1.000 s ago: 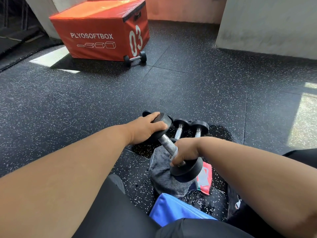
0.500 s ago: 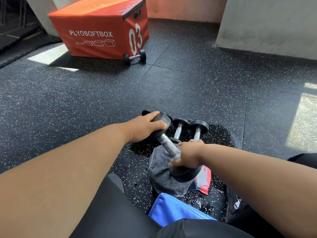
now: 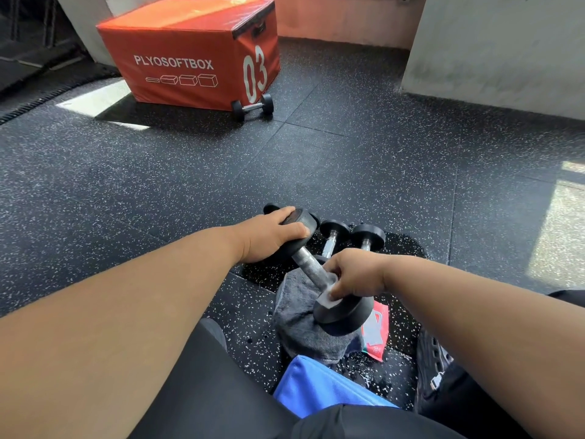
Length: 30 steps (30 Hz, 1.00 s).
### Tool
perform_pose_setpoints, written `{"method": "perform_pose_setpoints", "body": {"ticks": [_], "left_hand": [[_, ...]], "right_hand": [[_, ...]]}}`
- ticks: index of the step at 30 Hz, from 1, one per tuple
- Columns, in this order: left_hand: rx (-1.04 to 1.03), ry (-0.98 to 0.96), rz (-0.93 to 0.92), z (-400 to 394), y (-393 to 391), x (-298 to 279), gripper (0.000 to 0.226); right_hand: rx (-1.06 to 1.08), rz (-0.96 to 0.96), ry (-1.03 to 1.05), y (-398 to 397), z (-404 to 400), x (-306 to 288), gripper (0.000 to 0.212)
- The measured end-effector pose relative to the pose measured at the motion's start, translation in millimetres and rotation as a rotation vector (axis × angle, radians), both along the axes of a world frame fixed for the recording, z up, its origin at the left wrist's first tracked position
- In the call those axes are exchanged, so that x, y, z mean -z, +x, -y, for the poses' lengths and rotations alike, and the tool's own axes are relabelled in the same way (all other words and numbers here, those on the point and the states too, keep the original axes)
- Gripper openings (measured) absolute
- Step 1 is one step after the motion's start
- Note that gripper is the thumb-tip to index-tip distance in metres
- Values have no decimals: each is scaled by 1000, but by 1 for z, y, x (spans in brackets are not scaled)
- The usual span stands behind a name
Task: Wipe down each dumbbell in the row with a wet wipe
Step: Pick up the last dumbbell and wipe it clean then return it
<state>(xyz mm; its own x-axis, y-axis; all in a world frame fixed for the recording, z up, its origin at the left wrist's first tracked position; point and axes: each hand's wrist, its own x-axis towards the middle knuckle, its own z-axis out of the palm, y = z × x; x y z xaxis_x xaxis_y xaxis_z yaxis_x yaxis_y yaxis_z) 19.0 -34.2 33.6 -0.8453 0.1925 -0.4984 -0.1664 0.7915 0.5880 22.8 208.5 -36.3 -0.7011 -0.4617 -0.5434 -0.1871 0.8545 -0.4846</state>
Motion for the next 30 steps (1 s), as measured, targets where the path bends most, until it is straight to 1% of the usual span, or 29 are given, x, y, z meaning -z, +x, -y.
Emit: {"method": "perform_pose_setpoints", "body": {"ticks": [1,3,4,5,7,12,14,16,17,19,22,26,30], "left_hand": [[-2,-1,-2,0,0,0,111],[-7,4,-2,-1,0,0,111],[-12,11,1,-1,0,1,110],[-18,18,5,-1,0,2,110],[-30,25,9,0,-1,4,109],[-36,29,14,-1,-3,3,107],[-35,20,8,-2,-3,3,108],[-41,21,7,-2,-2,4,107],[-39,20,4,-2,-2,4,106],[-26,9,-1,-2,-2,4,106],[-9,-19,-17,-6,-3,1,109],[-25,4,-7,-4,-1,-2,110],[-40,34,3,-2,0,-2,109]], "right_hand": [[-6,6,-22,2,1,0,35],[-18,-10,-52,4,4,1,68],[-23,-32,-56,6,5,0,77],[-26,-55,-60,7,5,-1,80],[-14,-69,-84,8,5,-2,80],[125,-97,-294,11,12,-10,76],[106,-105,-262,11,15,-16,82],[15,-88,-155,12,18,-17,91],[-27,-80,-98,14,19,-15,90],[-38,-73,-32,18,19,-8,87],[-8,-101,-20,19,20,-7,91],[32,-132,-45,20,28,-5,82],[84,-192,-97,25,34,0,89]]}}
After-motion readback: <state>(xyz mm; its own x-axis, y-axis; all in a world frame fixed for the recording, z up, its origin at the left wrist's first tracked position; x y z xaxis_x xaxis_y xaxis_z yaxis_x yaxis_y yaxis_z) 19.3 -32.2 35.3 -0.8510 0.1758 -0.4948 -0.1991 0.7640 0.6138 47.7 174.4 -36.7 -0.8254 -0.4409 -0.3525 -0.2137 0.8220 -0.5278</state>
